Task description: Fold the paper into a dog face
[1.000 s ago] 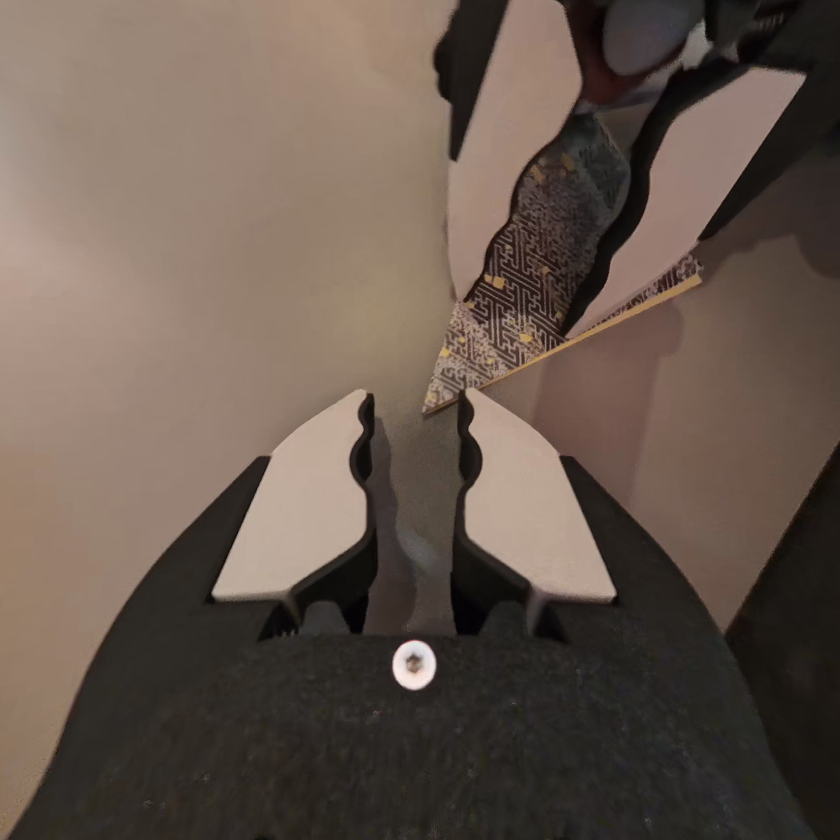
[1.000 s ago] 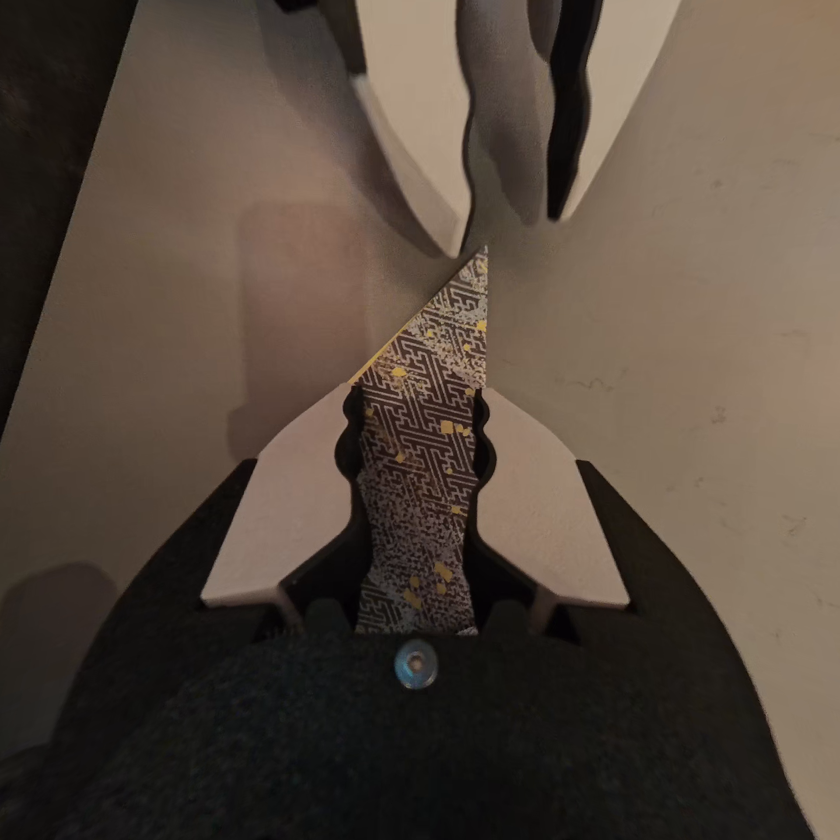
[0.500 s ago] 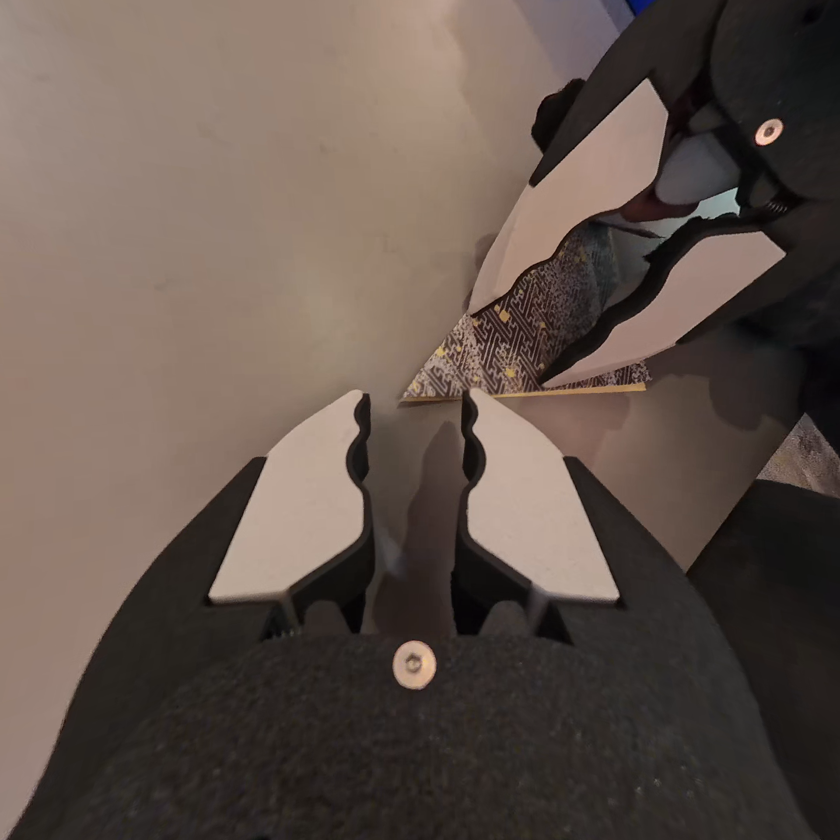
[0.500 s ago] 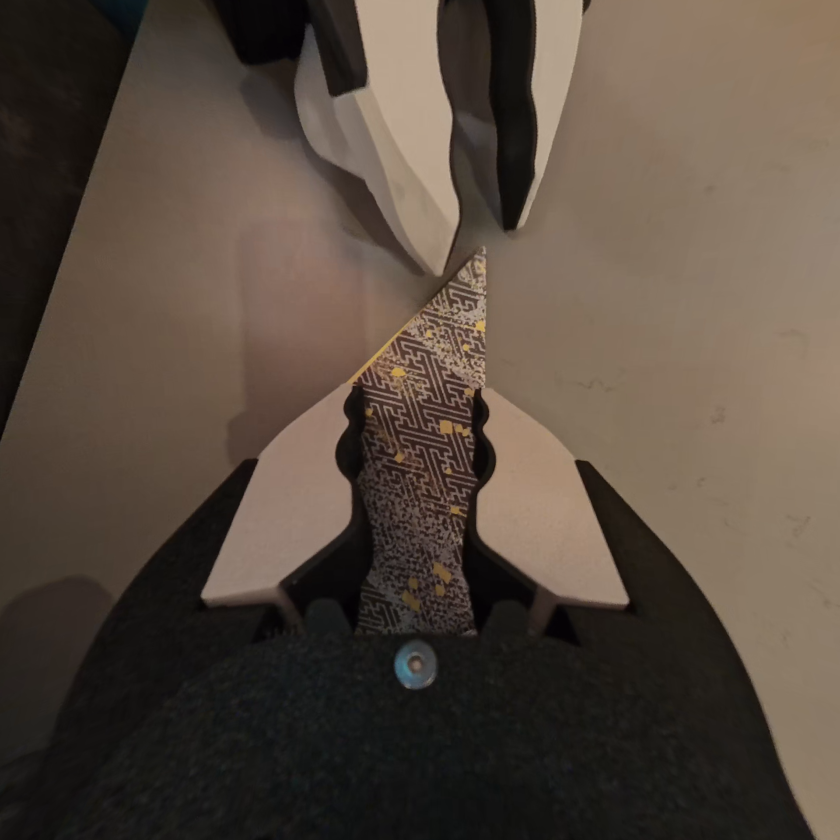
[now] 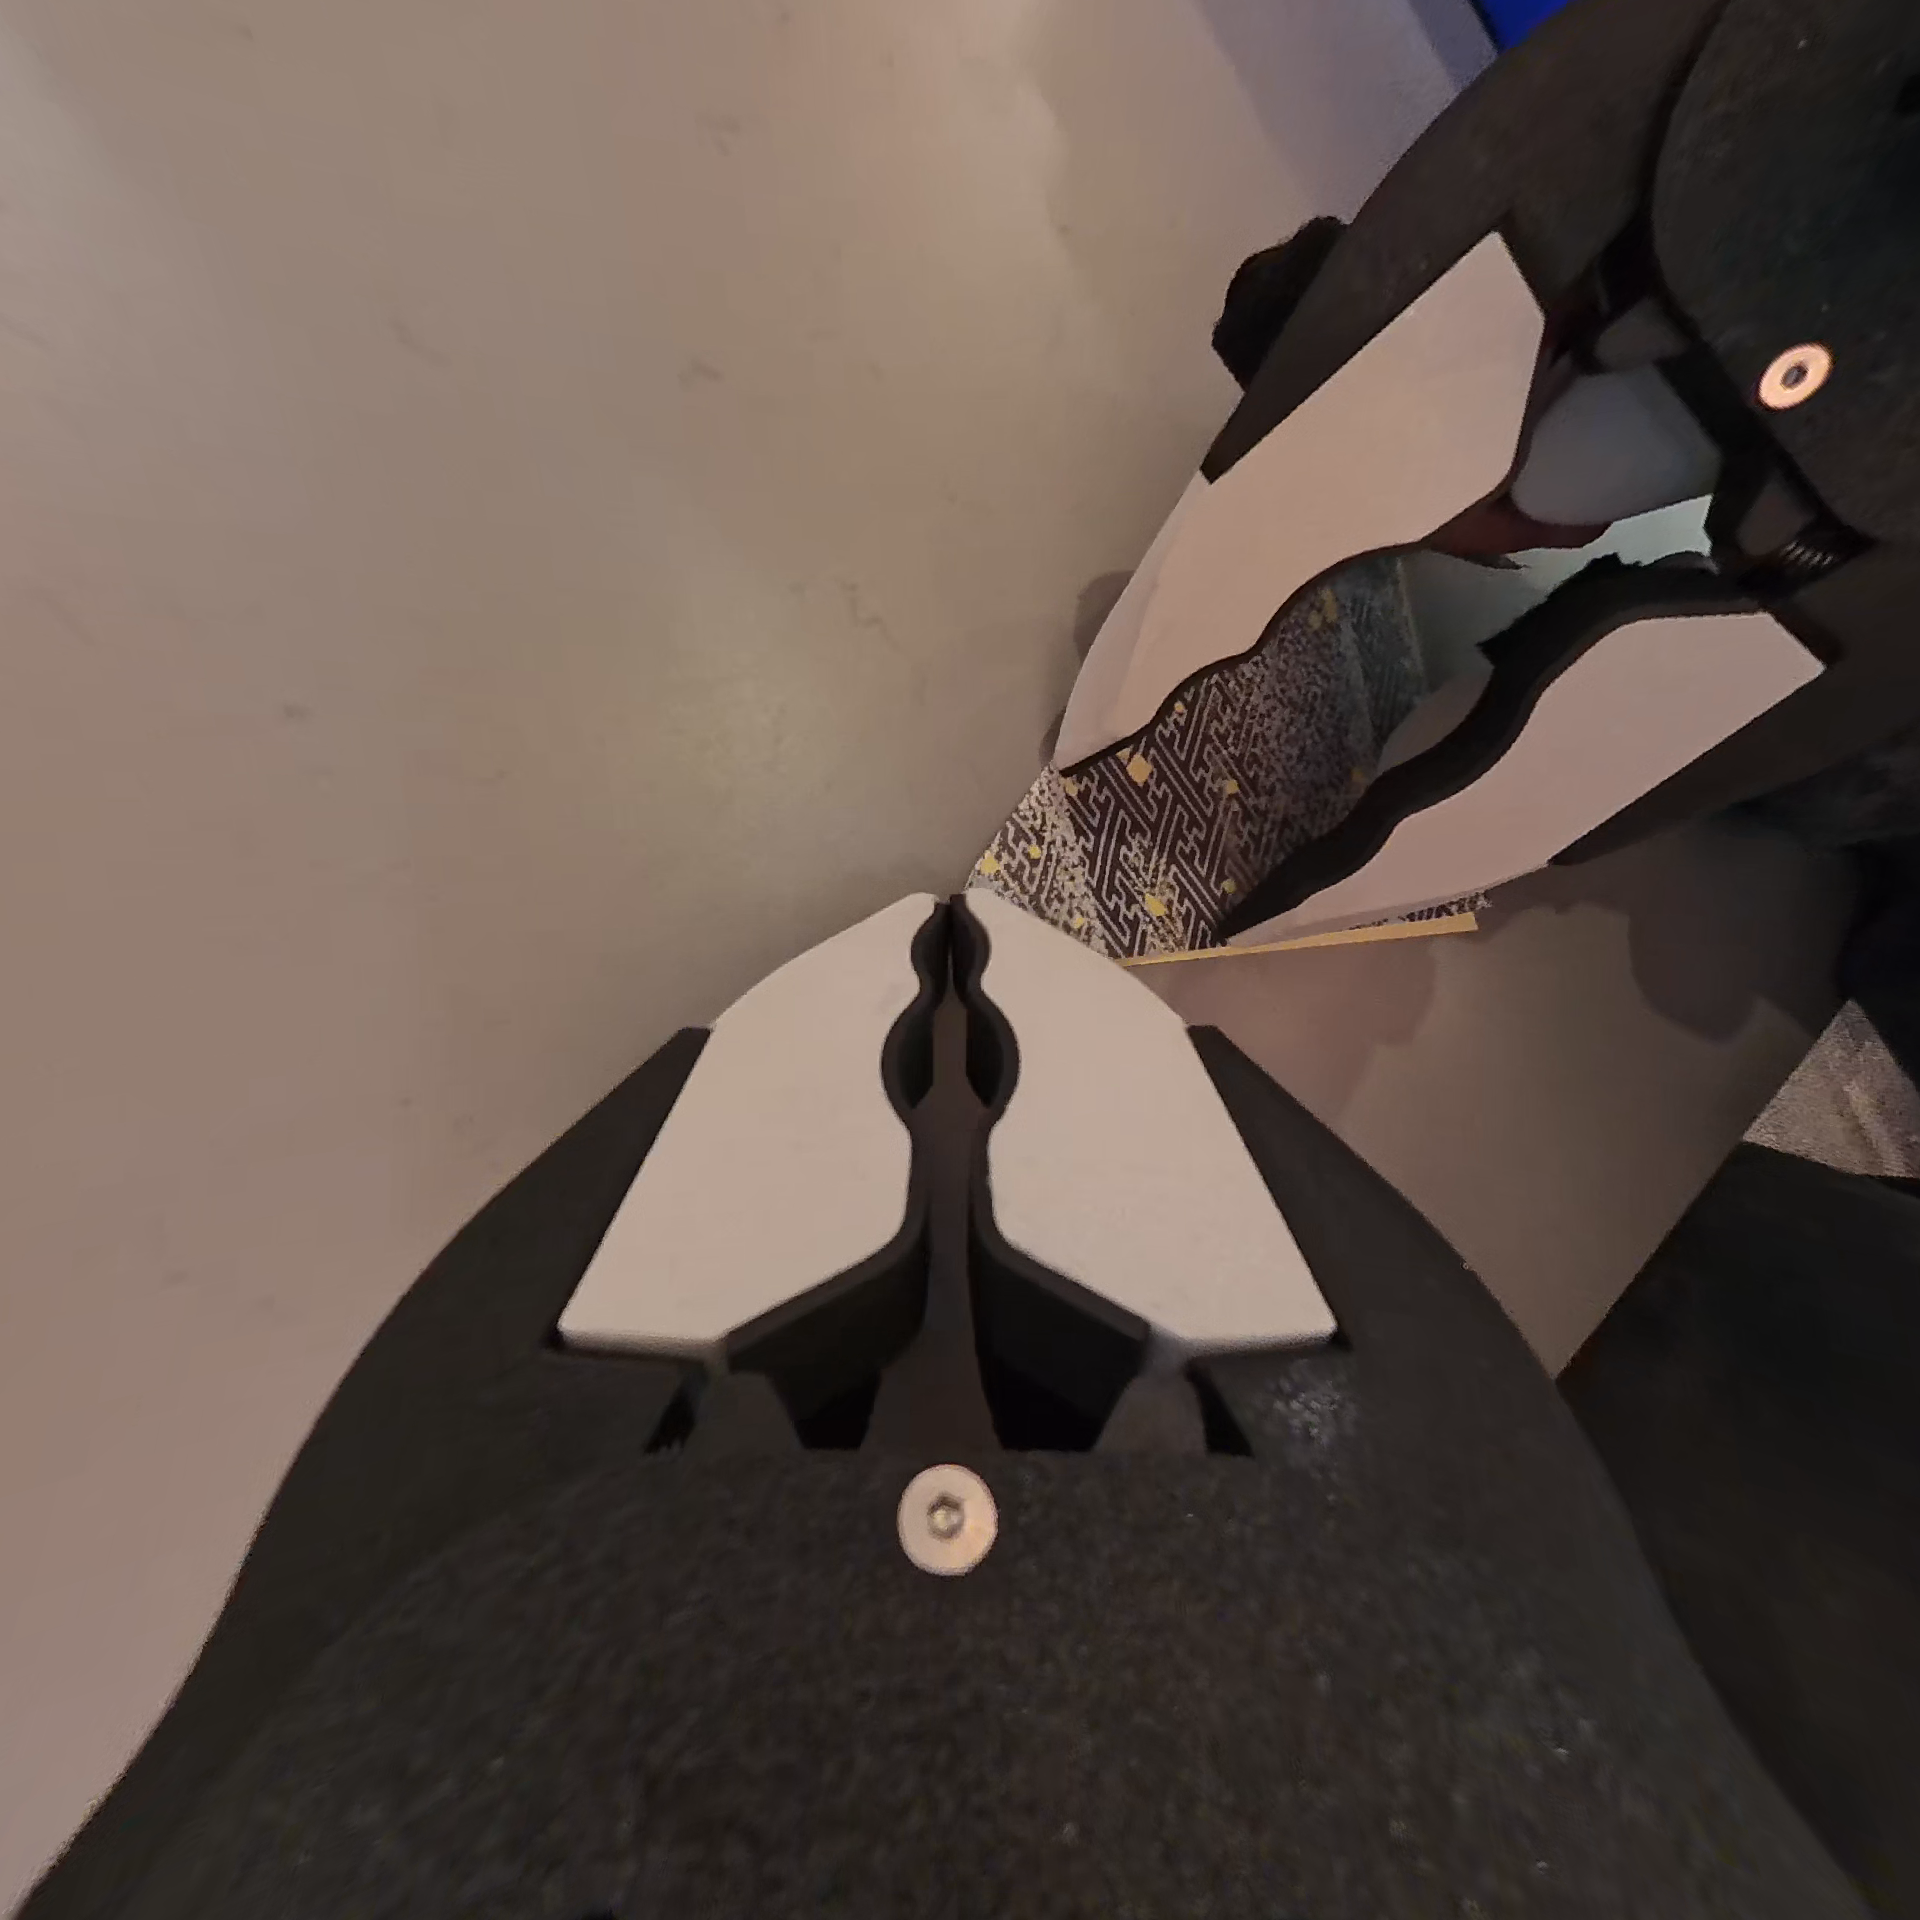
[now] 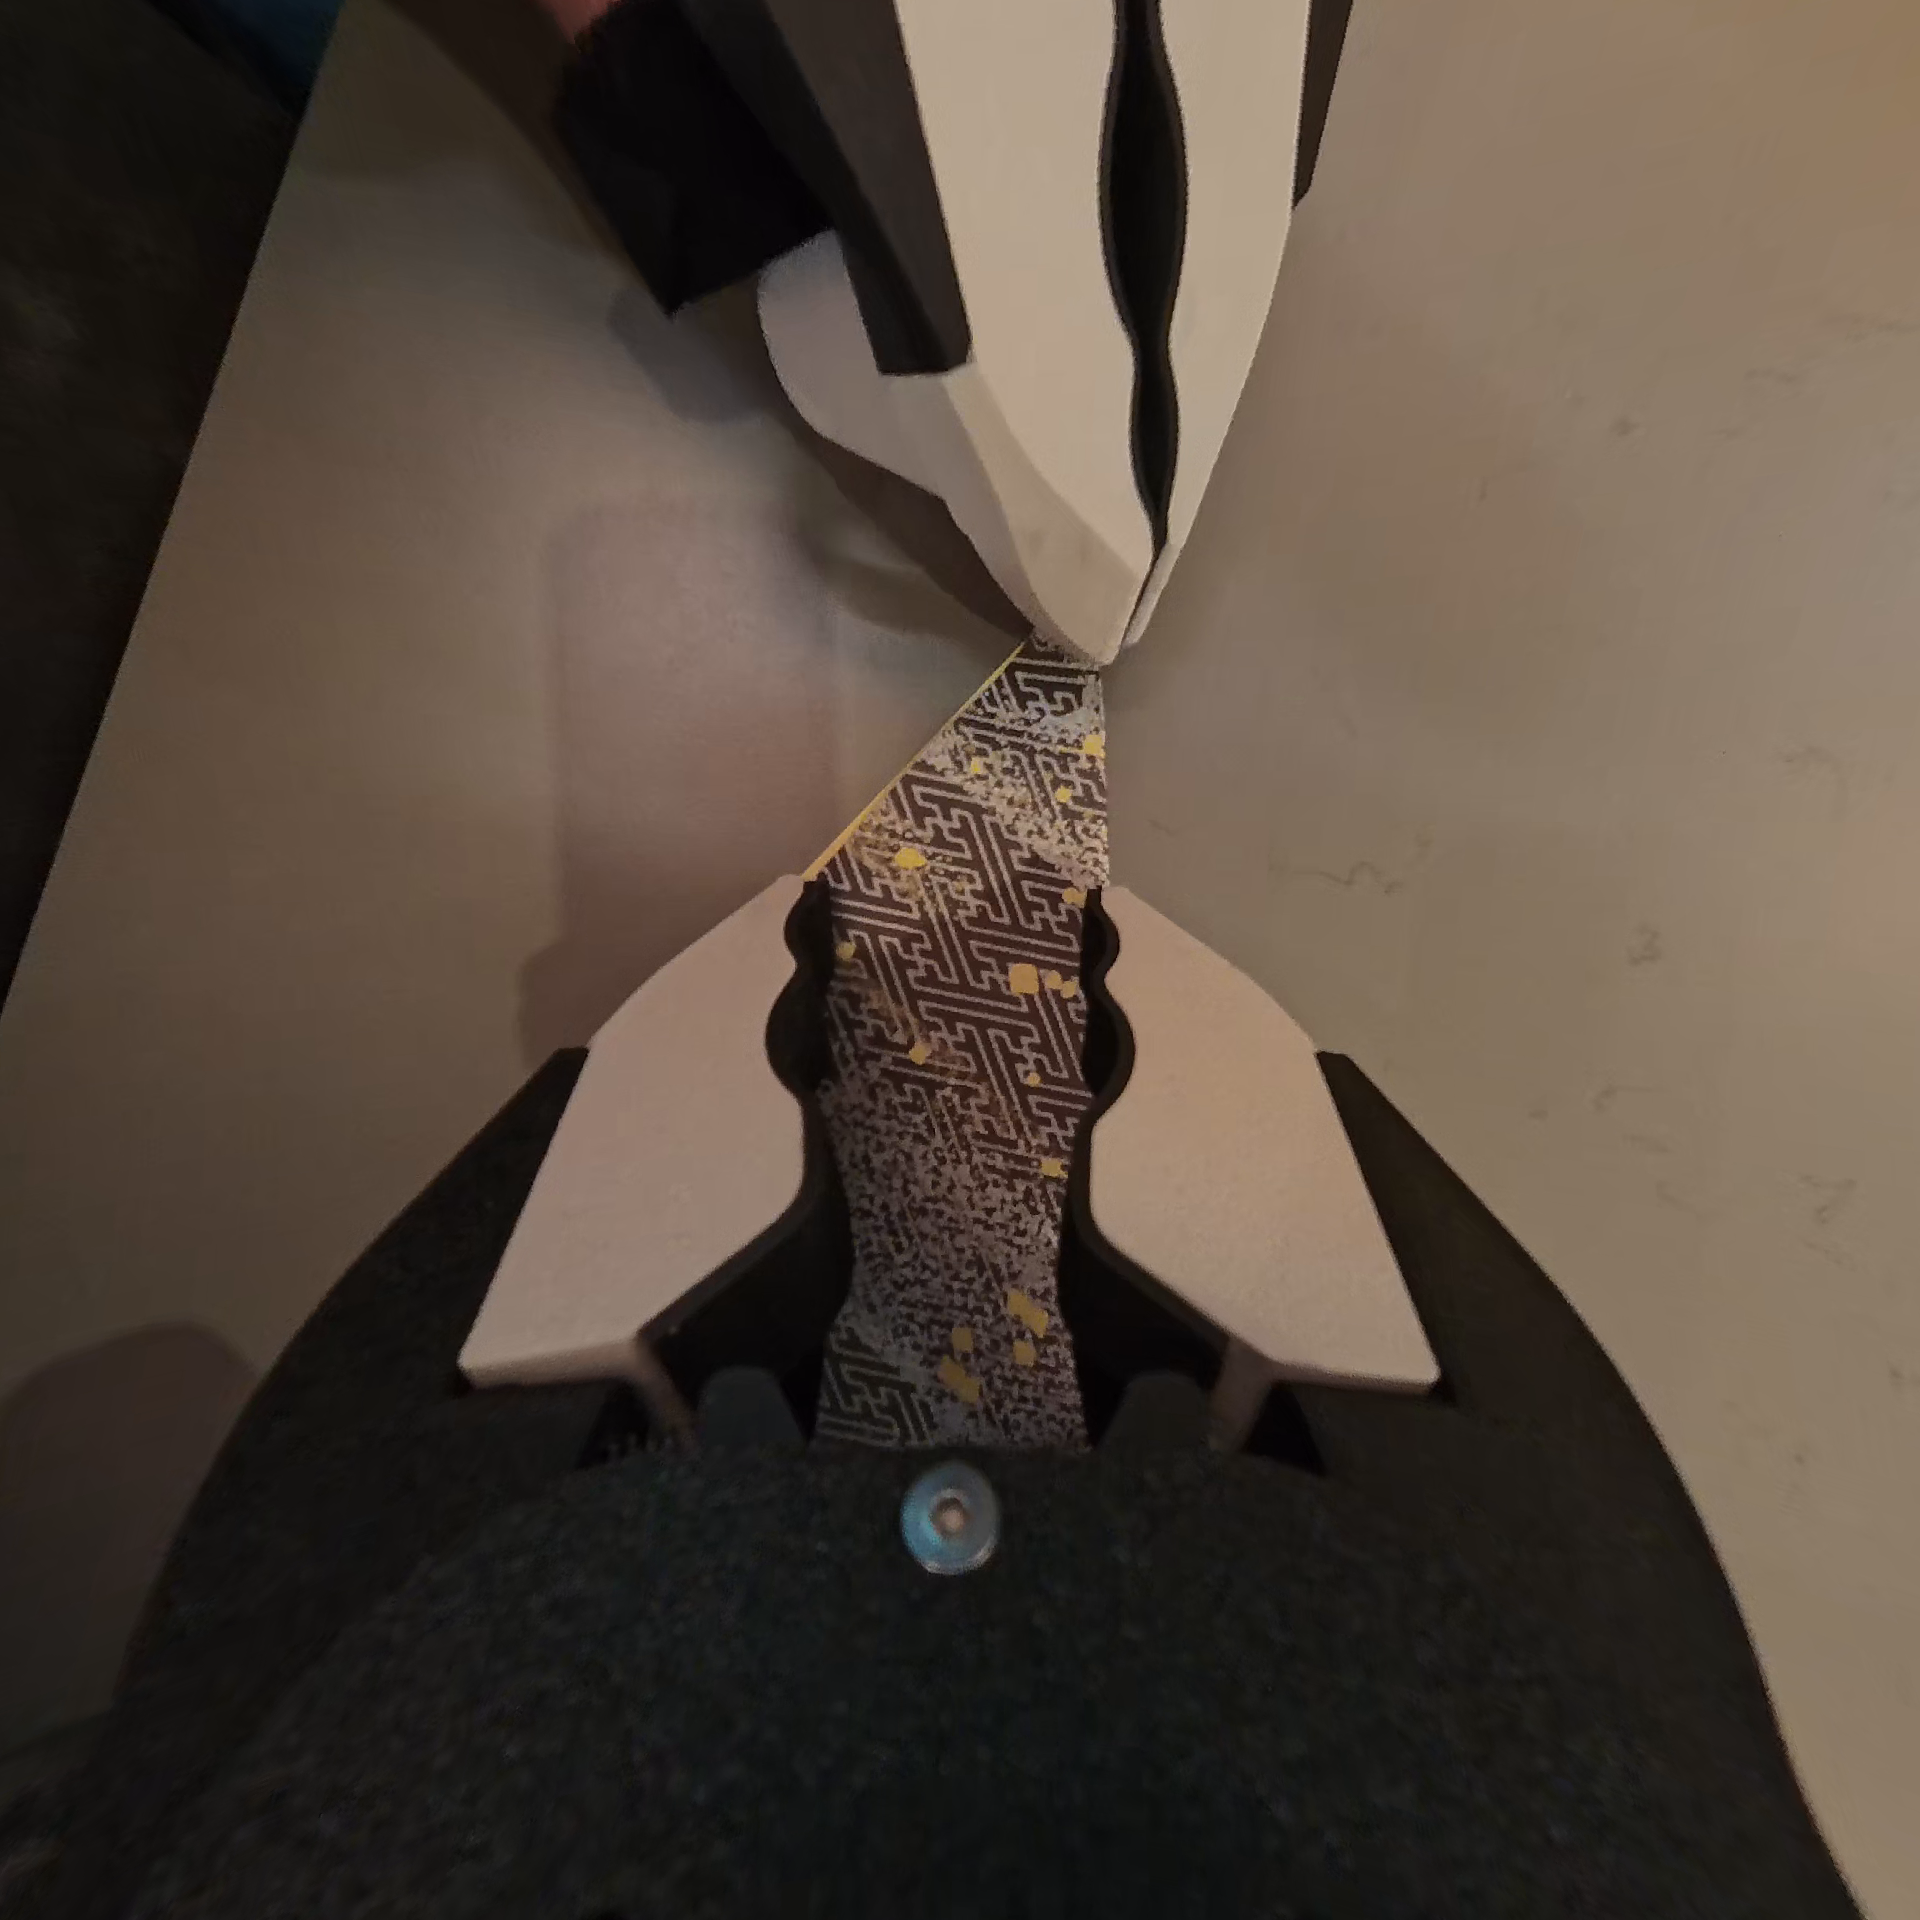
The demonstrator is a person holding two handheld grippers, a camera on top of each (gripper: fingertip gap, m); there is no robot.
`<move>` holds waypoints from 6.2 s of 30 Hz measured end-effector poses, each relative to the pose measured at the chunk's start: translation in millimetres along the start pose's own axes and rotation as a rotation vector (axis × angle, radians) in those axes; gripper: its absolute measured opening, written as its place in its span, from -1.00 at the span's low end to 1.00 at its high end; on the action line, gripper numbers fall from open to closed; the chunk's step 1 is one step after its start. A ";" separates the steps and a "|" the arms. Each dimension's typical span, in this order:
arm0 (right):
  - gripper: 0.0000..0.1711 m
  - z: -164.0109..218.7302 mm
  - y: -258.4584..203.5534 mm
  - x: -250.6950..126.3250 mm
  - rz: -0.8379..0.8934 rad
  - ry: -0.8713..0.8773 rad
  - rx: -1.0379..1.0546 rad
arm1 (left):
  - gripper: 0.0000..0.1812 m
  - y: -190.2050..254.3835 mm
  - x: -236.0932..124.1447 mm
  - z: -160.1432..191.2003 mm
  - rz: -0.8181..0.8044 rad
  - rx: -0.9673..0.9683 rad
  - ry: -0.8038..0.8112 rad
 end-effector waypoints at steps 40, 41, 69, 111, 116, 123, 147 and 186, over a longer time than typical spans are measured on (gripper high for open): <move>-0.47 -5.8 0.3 -1.7 -0.001 -0.037 -0.042 | -1.00 -1.4 2.6 5.3 -0.043 0.152 -0.059; -0.48 -6.1 0.4 -2.0 -0.003 -0.036 -0.044 | -1.00 -1.4 2.6 5.3 -0.043 0.159 -0.063; -0.52 -5.9 4.5 3.0 -0.039 -0.041 -0.053 | -0.93 -8.4 1.1 0.6 -0.075 0.208 -0.075; -0.52 -5.2 4.4 2.7 -0.017 -0.015 -0.032 | -1.00 40.1 -8.6 -3.8 0.106 0.105 0.029; -0.52 -5.1 4.3 2.6 -0.017 -0.010 -0.030 | -1.00 45.3 -3.5 3.2 0.105 0.130 0.004; -0.52 -4.9 4.0 2.5 -0.017 -0.007 -0.031 | -1.00 46.9 4.6 10.8 0.092 0.149 -0.019; -0.83 -6.2 1.5 -11.8 -0.038 0.033 0.020 | -1.00 45.3 10.4 18.8 0.078 0.154 -0.079; -1.00 -1.7 6.8 -11.6 0.038 0.012 0.062 | -1.00 56.8 21.0 10.9 0.126 0.105 -0.077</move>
Point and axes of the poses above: each gripper's, where its closed fingertips meet, x out along the fingers, z out of its underside, y = z × x across the jaws, the point moved 2 cm from there along -x, back along the fingers, and after that the axes turned 3 degrees about -y, right-handed, at the moved point
